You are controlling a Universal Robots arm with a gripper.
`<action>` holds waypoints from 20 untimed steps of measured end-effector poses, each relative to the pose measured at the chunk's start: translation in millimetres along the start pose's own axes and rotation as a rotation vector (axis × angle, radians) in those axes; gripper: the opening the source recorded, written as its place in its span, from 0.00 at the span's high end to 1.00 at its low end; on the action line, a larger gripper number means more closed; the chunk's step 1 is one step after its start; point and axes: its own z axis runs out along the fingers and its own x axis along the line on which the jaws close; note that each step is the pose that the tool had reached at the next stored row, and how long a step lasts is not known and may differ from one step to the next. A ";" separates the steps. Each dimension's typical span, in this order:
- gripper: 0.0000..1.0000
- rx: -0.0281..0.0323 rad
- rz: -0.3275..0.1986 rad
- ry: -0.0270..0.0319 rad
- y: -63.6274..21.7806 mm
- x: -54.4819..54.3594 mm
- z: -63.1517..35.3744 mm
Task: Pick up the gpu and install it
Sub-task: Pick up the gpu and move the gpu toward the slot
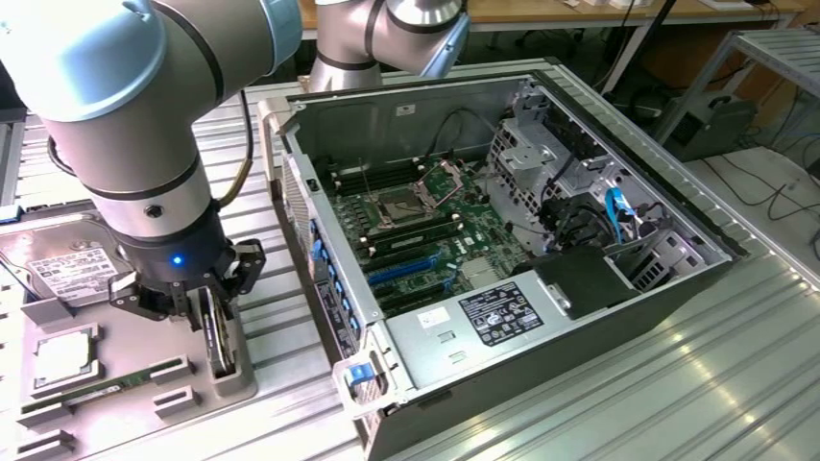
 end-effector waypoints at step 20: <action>0.72 0.0000 0.000 0.0000 0.0 -0.1 0.1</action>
